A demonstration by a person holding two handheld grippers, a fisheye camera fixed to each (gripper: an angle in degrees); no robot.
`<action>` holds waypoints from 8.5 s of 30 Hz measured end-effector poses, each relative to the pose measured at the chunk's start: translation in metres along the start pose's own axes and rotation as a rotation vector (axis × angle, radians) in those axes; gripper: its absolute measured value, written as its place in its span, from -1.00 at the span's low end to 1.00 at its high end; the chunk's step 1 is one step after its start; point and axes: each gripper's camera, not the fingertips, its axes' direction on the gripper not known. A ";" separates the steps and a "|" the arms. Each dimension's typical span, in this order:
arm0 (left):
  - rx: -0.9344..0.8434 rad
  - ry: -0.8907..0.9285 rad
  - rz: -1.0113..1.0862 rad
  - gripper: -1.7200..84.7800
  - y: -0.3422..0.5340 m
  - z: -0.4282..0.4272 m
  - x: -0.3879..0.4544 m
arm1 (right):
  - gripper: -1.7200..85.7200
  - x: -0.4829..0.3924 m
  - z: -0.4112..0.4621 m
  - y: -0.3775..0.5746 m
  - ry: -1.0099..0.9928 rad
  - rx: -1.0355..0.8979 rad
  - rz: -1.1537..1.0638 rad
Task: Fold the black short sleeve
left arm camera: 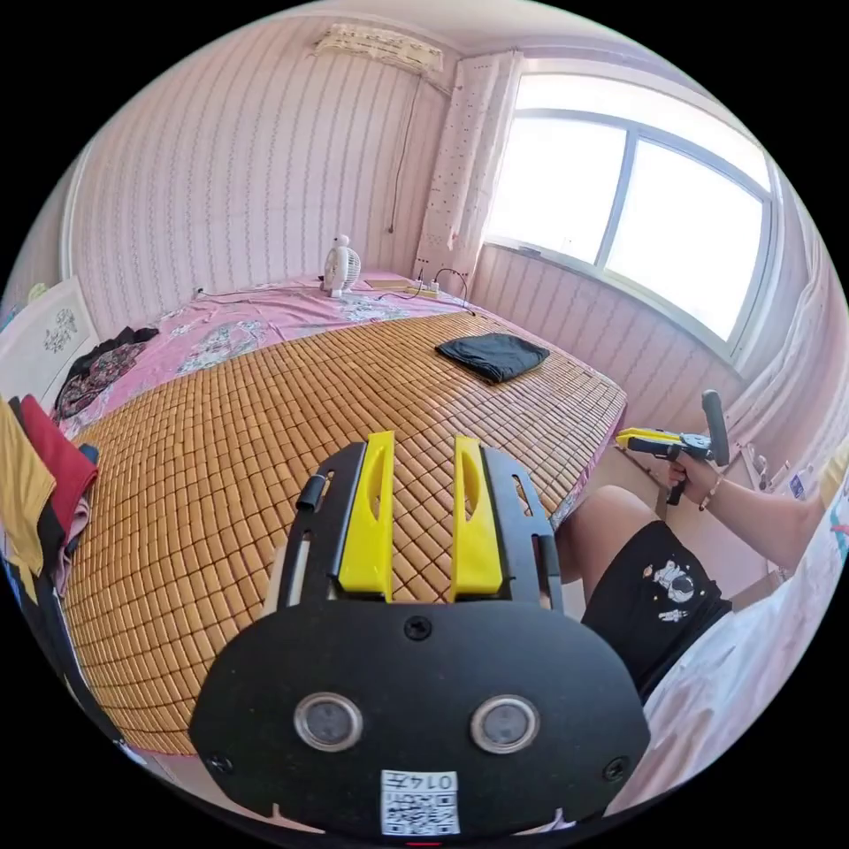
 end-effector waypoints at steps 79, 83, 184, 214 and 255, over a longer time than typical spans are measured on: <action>-0.036 0.010 -0.650 -0.96 0.184 -0.137 -0.206 | -0.97 -0.864 -0.116 0.085 0.583 0.031 -2.398; -0.031 0.019 -0.660 -0.95 0.191 -0.146 -0.213 | -0.97 -0.893 -0.121 0.094 0.638 0.065 -2.424; 0.479 -0.158 -0.248 -0.98 -0.002 -0.491 -0.067 | -0.95 -0.164 -0.118 -0.321 -0.504 0.300 -0.332; 0.773 -0.358 -0.086 -0.98 -0.104 -0.680 0.037 | -0.96 -0.220 -0.412 -0.349 -0.536 0.580 -0.596; -0.383 -0.208 -0.612 -0.98 0.138 -0.225 -0.156 | -0.94 -0.128 0.109 -0.126 -0.325 -0.427 -0.041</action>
